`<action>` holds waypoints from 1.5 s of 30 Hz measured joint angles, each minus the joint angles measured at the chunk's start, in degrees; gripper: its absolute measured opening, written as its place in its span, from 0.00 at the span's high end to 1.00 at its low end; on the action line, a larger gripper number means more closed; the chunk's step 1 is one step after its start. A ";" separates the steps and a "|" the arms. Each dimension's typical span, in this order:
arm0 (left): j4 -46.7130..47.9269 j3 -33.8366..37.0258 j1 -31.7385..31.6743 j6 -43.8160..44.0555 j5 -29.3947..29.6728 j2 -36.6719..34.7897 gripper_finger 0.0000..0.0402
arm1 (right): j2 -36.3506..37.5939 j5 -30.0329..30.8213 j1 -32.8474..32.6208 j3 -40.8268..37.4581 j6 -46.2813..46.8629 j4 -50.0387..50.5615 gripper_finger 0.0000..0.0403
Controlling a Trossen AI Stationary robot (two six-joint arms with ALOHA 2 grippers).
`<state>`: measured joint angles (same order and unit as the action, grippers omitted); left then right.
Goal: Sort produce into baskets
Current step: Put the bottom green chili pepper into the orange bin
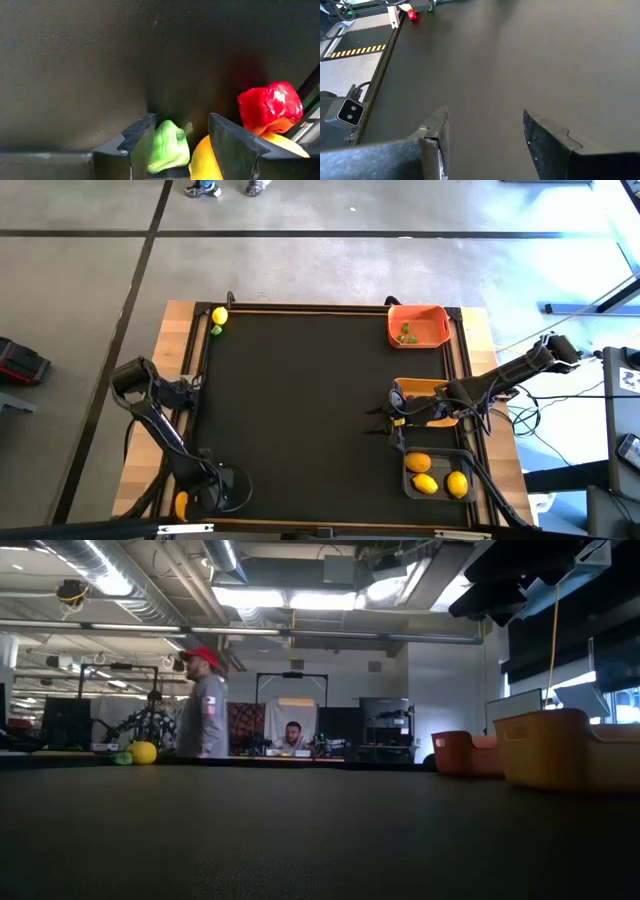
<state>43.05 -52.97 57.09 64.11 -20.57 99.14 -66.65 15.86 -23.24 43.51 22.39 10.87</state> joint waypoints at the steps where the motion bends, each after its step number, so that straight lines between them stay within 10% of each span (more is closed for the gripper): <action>1: 0.02 -0.05 -0.01 -0.04 -0.20 0.32 0.55 | 0.00 0.00 0.00 0.00 0.00 -0.02 0.54; 18: 3.80 0.02 -0.26 -11.78 -0.83 0.91 0.97 | 0.00 0.07 0.00 0.00 0.02 -0.31 0.54; 45: -3.14 -0.87 -22.76 -26.18 27.21 -19.72 0.94 | 0.02 -1.08 0.00 0.00 1.42 -0.52 0.54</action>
<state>39.91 -53.84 34.32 37.93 6.64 79.42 -66.63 14.78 -23.24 43.51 23.81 10.36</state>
